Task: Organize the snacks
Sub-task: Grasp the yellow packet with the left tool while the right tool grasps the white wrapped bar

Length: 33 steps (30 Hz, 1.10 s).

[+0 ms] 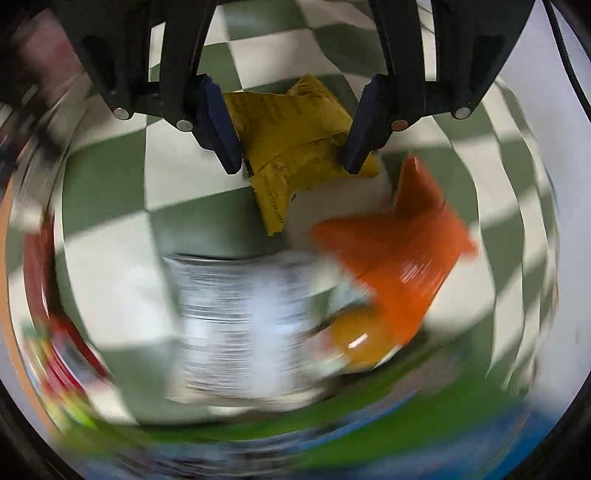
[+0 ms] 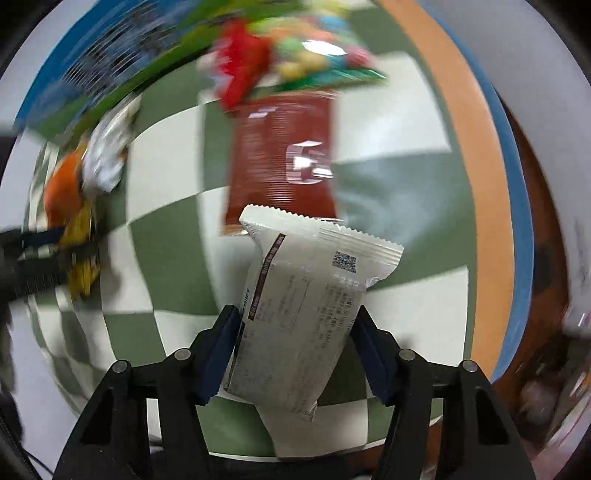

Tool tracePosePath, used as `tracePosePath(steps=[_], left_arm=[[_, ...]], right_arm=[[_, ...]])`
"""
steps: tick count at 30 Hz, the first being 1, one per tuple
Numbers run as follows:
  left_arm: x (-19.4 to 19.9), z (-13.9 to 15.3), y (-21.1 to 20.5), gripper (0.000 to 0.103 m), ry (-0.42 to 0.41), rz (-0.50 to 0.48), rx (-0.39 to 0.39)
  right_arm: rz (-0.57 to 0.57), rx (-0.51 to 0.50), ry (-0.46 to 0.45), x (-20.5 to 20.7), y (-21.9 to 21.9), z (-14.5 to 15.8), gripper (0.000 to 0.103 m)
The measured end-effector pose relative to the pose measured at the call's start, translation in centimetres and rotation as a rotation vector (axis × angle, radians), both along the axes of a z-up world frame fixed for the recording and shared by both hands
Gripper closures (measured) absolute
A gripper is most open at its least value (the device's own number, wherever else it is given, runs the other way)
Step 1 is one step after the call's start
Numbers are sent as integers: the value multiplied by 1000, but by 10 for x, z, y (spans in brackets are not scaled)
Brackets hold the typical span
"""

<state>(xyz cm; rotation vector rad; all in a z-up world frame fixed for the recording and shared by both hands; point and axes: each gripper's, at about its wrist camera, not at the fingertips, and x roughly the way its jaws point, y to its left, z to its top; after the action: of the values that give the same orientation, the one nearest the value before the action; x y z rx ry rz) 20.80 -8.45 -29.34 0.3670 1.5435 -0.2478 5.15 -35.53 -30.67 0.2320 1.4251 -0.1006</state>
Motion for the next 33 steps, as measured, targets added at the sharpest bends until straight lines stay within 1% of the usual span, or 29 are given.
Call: tracePosePath(steps=[2,3,5,7,8,10,12,14,15,16,18,19,21,23,25,26,27,28,29,30,31,33], left_arm=[[3,-1,17,48,46,89,-58],[2,0,21,48,54,112,-73],[0,2,28,45,74,135,-109],[-5,2,36,45,93,136,-130],[-10,4,38,45,82,127,-136],[-22,14,42,45,20,84,-141],[-28,36,35,45,-32,10,-157],[-36,50,29,41,-52,-71,-167],[-42,54,26,41,-66,-125,-148],[-45,56,19,40,-75,-169,-126],[-55,47,9,40,-82,-270,-38],[-61,36,6,40,-80,-322,18],[-69,19,-1,40,-75,-381,81],[-70,5,-6,40,-68,-398,108],[-64,-3,-8,41,-69,-370,114],[-58,-5,-8,49,-64,-334,101],[-51,-7,-5,49,-47,-265,79],[-42,-10,1,49,-32,-210,57],[-35,-10,7,49,-12,-126,16],[-32,-11,11,49,-2,-83,-3],[-27,-13,17,49,16,-18,-34],[-21,-16,24,49,30,38,-63]], right_arm=[[49,-19,-1,-1,13,-1,39],[62,-21,1,-2,17,-3,39],[67,-4,9,-3,22,-7,37],[54,15,14,-3,21,-9,36],[50,27,15,-2,22,-9,36],[45,50,21,-1,17,-8,36],[36,70,23,1,12,-6,36],[26,92,30,1,6,-6,33],[24,100,34,0,5,-7,30],[25,105,37,-1,4,-6,30],[26,114,41,-6,4,-9,29],[31,113,45,-8,6,-10,29],[43,103,47,-14,13,-10,29],[50,105,41,-15,16,-9,30],[57,93,35,-14,17,-8,34],[59,82,25,-15,17,-6,42],[60,80,19,-15,19,-5,44],[63,79,20,-4,32,-4,44],[65,76,17,-2,32,-4,44],[69,73,12,4,29,-3,44],[80,67,9,5,31,-3,44],[84,65,6,8,36,-5,44]])
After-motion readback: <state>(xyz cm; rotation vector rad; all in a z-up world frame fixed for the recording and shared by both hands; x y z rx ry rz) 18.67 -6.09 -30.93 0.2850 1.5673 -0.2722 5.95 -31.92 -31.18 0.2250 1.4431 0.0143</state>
